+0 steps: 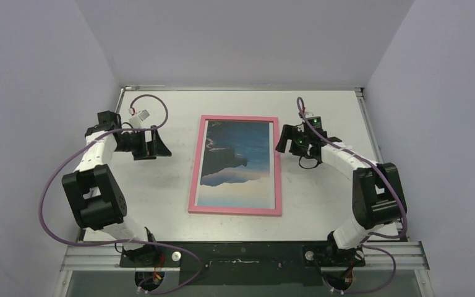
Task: Put the photo into the frame
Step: Turn over the photo frame at the center of the board, then reset both arms
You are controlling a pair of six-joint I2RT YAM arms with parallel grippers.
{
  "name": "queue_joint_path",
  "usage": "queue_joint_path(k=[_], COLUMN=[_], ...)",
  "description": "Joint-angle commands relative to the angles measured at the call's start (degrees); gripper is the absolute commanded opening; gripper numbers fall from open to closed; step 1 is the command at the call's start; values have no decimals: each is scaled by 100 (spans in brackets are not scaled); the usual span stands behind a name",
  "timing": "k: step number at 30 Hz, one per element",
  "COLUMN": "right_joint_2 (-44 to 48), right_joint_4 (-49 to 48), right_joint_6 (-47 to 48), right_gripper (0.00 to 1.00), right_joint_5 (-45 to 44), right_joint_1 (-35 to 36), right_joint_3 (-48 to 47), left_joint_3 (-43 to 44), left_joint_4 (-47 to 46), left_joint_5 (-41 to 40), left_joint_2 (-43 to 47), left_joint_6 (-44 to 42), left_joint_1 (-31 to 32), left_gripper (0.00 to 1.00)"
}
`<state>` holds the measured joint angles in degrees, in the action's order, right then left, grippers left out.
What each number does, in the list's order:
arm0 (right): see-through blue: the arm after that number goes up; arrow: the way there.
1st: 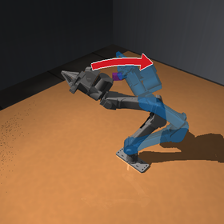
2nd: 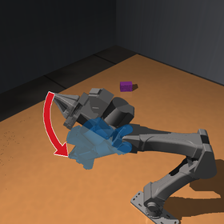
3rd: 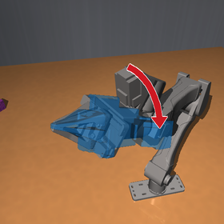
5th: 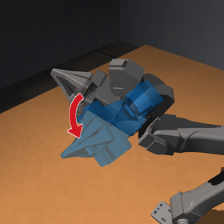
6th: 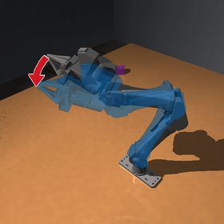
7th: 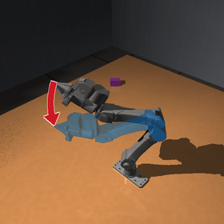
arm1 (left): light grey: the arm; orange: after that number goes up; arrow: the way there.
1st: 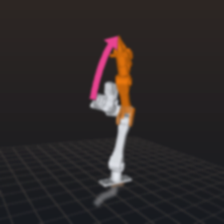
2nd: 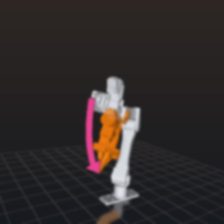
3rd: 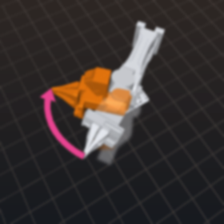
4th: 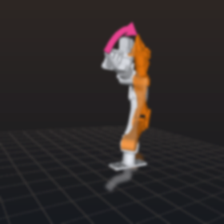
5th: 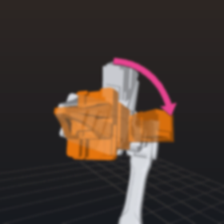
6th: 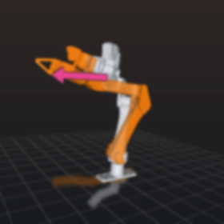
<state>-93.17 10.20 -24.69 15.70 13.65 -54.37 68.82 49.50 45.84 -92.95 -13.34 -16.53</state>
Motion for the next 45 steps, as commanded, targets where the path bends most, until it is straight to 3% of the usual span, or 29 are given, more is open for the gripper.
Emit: queue_joint_path(k=[1,6,11,13,17,22,29,33,39,43,45], right_joint_2=[806,1387,1988,1876,1764,1804,1361,1097,789,591,536], right_joint_4=[228,-304,-2670,-3044,-3485,-4782,-5972,-6263,-6905,-7363,-7547], right_joint_6=[227,93,586,693,760,853,1068,1414,1440,1547,1643], right_gripper=[90,90,90,90,90,90,90,90,90,90,90], right_joint_5=[-1221,-2852,-4074,-4273,-4391,-4473,-4439,-4402,-4171,-3923,-3742], right_joint_1=[-253,-351,-433,-448,-494,-510,-514,-579,-914,-995,-979], right_joint_3=[-199,444,2113,2539,2813,3420,3774,3728,3784,3940,4008], left_joint_3=[328,-272,-1396,-1855,-2448,-2805,-3706,-4137,-4617,-5584,-6111], left_joint_4=[-637,-2195,-4230,-4831,-5726,-6459,-8182,-9255,-9934,-11411,-12937], left_joint_5=[-385,-1384,-2341,-2438,-2258,-2398,-2747,-2891,-3263,-3578,-3727], left_joint_2=[6,393,912,1056,1075,808,848,740,956,1133,715], left_joint_6=[501,1294,2224,2320,2002,1958,2057,2497,2179,1816,1704], left_joint_1=[-145,-148,-118,-94,-53,36,378,439,812,1194,1390], left_gripper=[96,96,96,96,96,96,96,96,96,96,96])
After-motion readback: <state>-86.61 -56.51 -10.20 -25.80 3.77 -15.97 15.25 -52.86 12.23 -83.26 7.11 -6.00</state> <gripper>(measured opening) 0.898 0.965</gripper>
